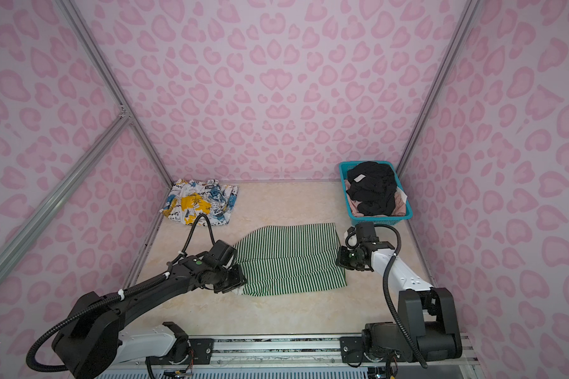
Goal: Fold and stack the mixed laundry pile
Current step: 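Grasp the near hem of the striped shirt with both grippers, then lift the striped shirt by its hem with both grippers and stretch it farther away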
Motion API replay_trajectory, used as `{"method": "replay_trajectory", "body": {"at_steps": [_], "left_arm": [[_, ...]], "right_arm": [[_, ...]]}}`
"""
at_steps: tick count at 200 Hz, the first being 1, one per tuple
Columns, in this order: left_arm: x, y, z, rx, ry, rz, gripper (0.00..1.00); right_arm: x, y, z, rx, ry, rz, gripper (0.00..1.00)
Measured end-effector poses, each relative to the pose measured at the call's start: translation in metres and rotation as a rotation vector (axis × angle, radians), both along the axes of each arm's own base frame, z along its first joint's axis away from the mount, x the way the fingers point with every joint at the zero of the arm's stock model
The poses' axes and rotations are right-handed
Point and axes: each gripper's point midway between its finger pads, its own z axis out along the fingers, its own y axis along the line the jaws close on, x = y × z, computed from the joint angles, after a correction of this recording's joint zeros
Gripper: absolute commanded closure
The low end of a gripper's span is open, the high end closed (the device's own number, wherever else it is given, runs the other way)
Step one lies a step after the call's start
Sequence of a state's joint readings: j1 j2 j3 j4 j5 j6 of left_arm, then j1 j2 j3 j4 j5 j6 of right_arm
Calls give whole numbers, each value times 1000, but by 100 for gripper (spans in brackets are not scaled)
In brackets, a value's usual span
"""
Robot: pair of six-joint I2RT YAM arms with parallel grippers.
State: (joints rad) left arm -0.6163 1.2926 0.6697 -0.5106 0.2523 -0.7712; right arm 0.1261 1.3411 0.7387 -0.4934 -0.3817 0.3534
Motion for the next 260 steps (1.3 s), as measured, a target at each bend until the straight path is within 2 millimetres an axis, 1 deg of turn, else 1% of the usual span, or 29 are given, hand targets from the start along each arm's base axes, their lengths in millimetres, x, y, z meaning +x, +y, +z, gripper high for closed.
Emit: {"method": "replay_trajectory", "body": {"at_steps": [40,54,94,96,98,117,134,161,177,183,194,209,230,242,260], "left_arm": [[-4,5,-21,52,51,-2,62],[-3,5,-22,54,54,0,62],[6,-1,-23,37,21,5,63],[7,-1,-23,36,20,5,67],[7,-1,-23,35,18,5,67],[10,-4,-24,25,8,10,70],[10,-4,-26,20,9,10,75],[9,-6,-26,7,16,12,88],[11,-8,-22,-5,5,15,95],[12,-9,-18,-12,-2,15,97],[16,-10,-8,-27,-22,22,98],[26,-13,13,-54,-62,32,98],[48,-10,52,-88,-148,64,98],[63,-2,76,-99,-198,92,98],[89,13,115,-113,-281,135,98]], "right_arm": [[0,0,0,0,2,0,100],[0,0,0,-1,-1,2,100],[0,0,0,-1,-1,3,100],[0,0,0,-1,-1,3,100],[0,0,0,-1,-1,3,100],[0,0,0,-1,-3,3,100],[0,0,1,-1,-4,3,100],[0,0,2,-1,-9,5,100],[1,0,7,-1,-23,5,100],[2,0,10,-2,-33,4,100],[4,0,16,-1,-48,5,100],[5,-1,28,-1,-77,5,100],[11,0,52,5,-145,9,100],[16,1,70,10,-191,11,100],[27,2,104,15,-275,19,100]]}}
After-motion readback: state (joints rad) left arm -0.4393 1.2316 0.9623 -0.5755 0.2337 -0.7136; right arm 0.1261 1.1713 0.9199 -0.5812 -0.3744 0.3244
